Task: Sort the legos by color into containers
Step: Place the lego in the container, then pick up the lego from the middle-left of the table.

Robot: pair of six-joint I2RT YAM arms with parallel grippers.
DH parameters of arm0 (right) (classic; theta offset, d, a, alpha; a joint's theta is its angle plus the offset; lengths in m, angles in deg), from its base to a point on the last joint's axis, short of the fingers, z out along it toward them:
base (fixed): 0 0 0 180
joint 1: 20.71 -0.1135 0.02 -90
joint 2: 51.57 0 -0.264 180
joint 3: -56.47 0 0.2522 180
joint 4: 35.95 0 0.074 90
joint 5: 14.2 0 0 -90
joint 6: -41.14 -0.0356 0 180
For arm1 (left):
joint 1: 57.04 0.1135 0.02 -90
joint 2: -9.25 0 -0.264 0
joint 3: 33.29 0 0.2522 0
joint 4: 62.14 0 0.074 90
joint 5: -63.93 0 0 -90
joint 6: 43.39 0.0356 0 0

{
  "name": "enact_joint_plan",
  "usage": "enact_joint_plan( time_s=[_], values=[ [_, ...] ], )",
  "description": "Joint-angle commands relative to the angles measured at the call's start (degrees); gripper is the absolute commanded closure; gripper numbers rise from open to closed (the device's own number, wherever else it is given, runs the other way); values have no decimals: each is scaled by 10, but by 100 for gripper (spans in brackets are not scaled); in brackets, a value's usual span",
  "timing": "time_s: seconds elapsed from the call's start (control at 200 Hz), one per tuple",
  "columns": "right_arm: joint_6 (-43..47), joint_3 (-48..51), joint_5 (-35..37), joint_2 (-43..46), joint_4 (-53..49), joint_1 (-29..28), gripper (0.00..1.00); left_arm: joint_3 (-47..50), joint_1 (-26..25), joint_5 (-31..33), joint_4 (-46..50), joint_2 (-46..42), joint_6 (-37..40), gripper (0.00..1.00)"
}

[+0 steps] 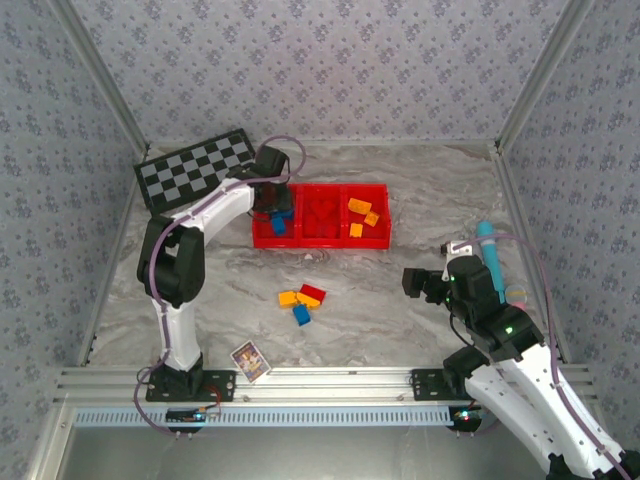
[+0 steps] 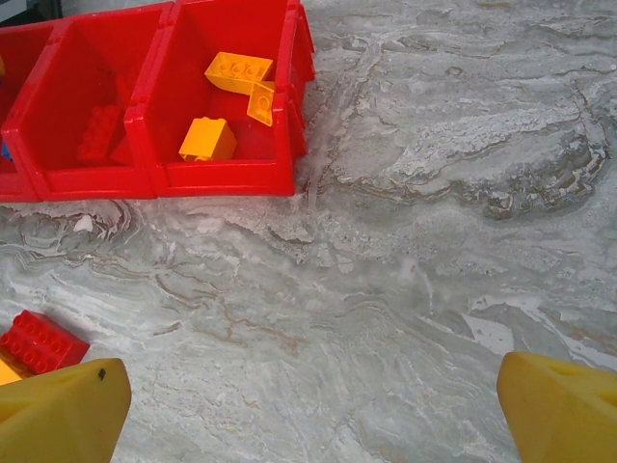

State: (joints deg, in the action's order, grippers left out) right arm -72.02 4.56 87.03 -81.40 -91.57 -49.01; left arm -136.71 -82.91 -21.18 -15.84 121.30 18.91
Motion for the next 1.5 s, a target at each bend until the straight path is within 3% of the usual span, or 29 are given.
enact_joint_plan(
  time_s=[0.0,0.285,0.525,0.82,1.184,1.394,1.494],
  values=[
    [-6,2,12,-1,-6,-2,0,15,-2,-25,-11,-13,-9,52],
    [-7,2,13,-1,-7,-2,0,49,-3,-37,-39,-51,-13,32],
    [-8,2,14,-1,-8,-3,0,89,-3,-33,-66,-122,8,1],
    [-8,4,15,-1,-7,-4,0,164,-11,-43,-83,-217,24,0],
    [-10,3,13,-2,-8,-6,0,293,-72,-51,-52,-303,12,2],
    [-8,6,12,-1,-4,-7,0,355,-126,-94,-50,-353,91,0],
    [-8,5,11,-1,-4,-7,0,349,-172,-84,-32,-361,147,0]
  ],
)
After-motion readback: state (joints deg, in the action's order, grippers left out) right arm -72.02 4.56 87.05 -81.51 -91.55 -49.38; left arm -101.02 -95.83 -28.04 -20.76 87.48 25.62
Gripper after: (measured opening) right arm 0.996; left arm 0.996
